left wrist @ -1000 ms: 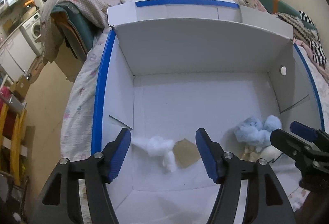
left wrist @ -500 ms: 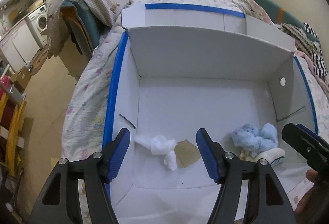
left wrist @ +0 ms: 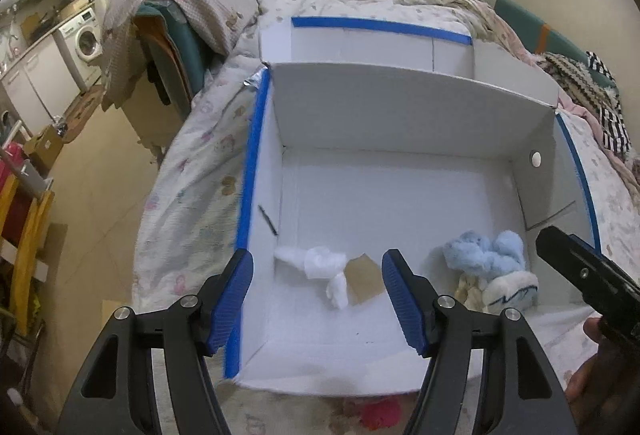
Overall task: Organize soft objects
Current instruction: 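Withdraw both open tools from the box toward the remaining items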
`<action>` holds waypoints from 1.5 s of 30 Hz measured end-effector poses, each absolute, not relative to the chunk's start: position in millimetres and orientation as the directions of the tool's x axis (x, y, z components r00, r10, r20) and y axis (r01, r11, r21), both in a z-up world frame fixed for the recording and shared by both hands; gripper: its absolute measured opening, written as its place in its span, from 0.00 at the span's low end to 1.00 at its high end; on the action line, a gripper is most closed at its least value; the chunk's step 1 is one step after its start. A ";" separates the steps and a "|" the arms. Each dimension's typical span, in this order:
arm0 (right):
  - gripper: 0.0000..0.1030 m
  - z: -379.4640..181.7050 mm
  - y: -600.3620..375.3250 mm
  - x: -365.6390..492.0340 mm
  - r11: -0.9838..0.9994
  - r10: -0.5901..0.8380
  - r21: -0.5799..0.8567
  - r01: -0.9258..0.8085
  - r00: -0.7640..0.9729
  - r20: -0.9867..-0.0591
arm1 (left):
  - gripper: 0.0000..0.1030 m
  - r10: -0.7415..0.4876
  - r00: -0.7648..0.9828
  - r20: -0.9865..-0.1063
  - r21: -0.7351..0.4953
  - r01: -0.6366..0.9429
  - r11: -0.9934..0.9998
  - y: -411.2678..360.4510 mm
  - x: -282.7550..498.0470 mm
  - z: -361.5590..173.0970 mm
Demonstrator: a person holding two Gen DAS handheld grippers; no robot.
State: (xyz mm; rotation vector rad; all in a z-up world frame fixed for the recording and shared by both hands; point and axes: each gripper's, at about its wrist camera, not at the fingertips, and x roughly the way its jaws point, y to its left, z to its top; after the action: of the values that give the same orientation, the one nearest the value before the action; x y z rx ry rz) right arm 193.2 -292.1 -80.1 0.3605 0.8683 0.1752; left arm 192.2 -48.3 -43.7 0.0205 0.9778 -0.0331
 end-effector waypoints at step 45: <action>1.00 -117.2 -290.2 108.0 0.924 0.322 0.381 0.036 0.464 -0.825 | 0.53 -0.128 0.315 -0.940 -0.102 0.096 0.990 -20.5 120.1 -120.5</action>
State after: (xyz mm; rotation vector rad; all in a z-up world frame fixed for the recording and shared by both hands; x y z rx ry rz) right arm 108.0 -290.2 -117.2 0.3716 1.0807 0.1806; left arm 120.1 -20.5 -120.5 -0.0293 1.2415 -0.1475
